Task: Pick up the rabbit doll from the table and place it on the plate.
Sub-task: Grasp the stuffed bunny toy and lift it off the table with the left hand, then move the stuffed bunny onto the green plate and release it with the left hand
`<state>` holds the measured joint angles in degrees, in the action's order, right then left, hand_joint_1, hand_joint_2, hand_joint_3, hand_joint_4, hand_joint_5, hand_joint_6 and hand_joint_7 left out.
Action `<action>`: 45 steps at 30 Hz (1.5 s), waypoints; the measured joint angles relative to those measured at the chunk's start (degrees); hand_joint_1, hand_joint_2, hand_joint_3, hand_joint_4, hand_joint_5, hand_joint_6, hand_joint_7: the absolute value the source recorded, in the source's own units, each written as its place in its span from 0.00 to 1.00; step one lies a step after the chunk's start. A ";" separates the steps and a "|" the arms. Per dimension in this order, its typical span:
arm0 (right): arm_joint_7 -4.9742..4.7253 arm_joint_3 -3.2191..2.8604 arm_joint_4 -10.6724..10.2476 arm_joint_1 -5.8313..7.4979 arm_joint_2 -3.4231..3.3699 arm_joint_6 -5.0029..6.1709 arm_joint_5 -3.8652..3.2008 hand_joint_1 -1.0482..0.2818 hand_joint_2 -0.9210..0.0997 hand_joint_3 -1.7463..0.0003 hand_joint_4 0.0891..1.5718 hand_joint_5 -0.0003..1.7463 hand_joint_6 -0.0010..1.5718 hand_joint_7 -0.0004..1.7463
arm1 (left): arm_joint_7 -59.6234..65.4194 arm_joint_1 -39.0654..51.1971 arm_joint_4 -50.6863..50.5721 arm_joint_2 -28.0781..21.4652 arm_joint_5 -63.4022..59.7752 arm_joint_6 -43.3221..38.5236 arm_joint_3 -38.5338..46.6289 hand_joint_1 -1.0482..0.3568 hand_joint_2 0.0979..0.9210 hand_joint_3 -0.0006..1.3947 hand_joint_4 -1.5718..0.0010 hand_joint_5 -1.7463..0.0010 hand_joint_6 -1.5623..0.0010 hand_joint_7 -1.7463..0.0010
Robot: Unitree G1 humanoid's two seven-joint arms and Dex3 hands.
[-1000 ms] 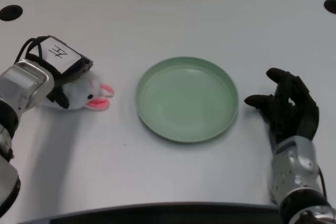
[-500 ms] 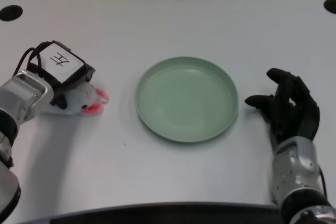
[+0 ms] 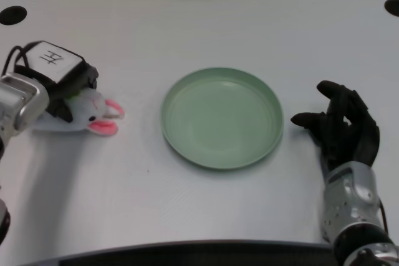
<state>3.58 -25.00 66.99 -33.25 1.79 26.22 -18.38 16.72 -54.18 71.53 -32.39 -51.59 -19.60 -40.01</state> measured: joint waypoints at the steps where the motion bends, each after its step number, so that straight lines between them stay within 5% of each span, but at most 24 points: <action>1: 0.02 -0.02 0.11 -0.03 0.00 0.10 0.04 0.48 0.00 0.76 0.54 0.76 0.46 0.65 | -0.16 0.00 -0.47 -0.65 0.50 -0.38 0.63 0.67 0.86 0.01 0.50 0.00 0.44 0.47; 5: 0.01 0.09 0.40 -0.04 -0.07 0.63 0.23 0.48 0.00 0.76 0.53 0.75 0.45 0.64 | -2.53 -0.11 -4.00 -3.47 2.67 -2.29 3.55 0.68 0.89 0.01 0.47 0.00 0.55 0.21; 10: 0.01 0.37 0.42 -0.04 -0.67 1.05 0.24 0.48 0.00 0.76 0.53 0.76 0.46 0.64 | -2.81 -0.13 -10.47 -6.79 4.06 -5.03 7.13 0.70 0.94 0.02 0.49 0.00 0.58 0.21; 13: -0.26 0.55 0.28 -0.01 -0.79 1.06 0.24 0.48 0.00 0.76 0.51 0.76 0.44 0.64 | -4.00 -0.12 -13.42 -8.11 4.78 -5.58 8.82 0.72 0.98 0.03 0.48 0.00 0.62 0.03; 15: -0.79 0.73 -0.05 0.09 -1.02 1.06 0.24 0.48 0.00 0.76 0.51 0.76 0.44 0.64 | -5.03 -0.09 -15.05 -8.46 5.04 -5.75 9.72 0.72 0.99 0.03 0.47 0.00 0.61 0.01; 27: -0.48 0.83 -0.30 0.22 -1.29 1.08 0.23 0.48 0.00 0.77 0.53 0.77 0.46 0.63 | -7.49 -1.05 -20.38 -2.33 4.06 -4.76 10.46 0.68 0.90 0.01 0.45 0.00 0.63 0.00; 28: -0.31 0.85 -0.22 0.22 -1.26 1.13 0.24 0.47 0.00 0.77 0.53 0.77 0.46 0.63 | -7.47 -1.61 -20.36 -1.32 3.57 -4.79 10.13 0.66 0.90 0.01 0.45 0.00 0.63 0.06; 29: -0.17 0.85 -0.17 0.23 -1.24 1.18 0.24 0.48 0.00 0.77 0.53 0.77 0.46 0.64 | -7.48 -2.20 -20.34 -0.33 3.43 -4.76 9.89 0.62 0.86 0.01 0.47 0.00 0.55 0.30; 31: -0.09 0.84 -0.14 0.22 -1.22 1.21 0.23 0.48 0.00 0.77 0.53 0.77 0.46 0.64 | -7.82 -3.51 -20.23 1.99 3.38 -4.11 9.56 0.60 0.86 0.01 0.47 0.00 0.49 0.40; 38: 0.31 0.50 -0.19 0.21 -1.35 1.19 -0.09 0.48 0.00 0.78 0.52 0.77 0.44 0.65 | -7.77 -6.89 -17.21 9.81 2.55 -3.55 7.78 0.61 0.85 0.01 0.46 0.00 0.46 0.41; 40: 0.34 0.46 -0.19 0.18 -1.33 1.03 -0.10 0.48 0.00 0.77 0.53 0.77 0.45 0.65 | -7.57 -7.38 -15.42 11.33 2.63 -3.96 7.69 0.63 0.89 0.01 0.47 0.00 0.48 0.34; 45: -1.11 0.80 -0.82 0.04 -1.37 -0.06 0.17 0.49 0.00 0.74 0.51 0.79 0.42 0.67 | -7.28 -9.57 -10.69 14.55 2.32 -3.97 6.29 0.62 0.88 0.00 0.47 0.02 0.51 0.29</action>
<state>2.47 -24.20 66.17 -33.21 0.43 26.16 -18.21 9.43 -63.75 60.84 -17.84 -49.28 -23.57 -33.72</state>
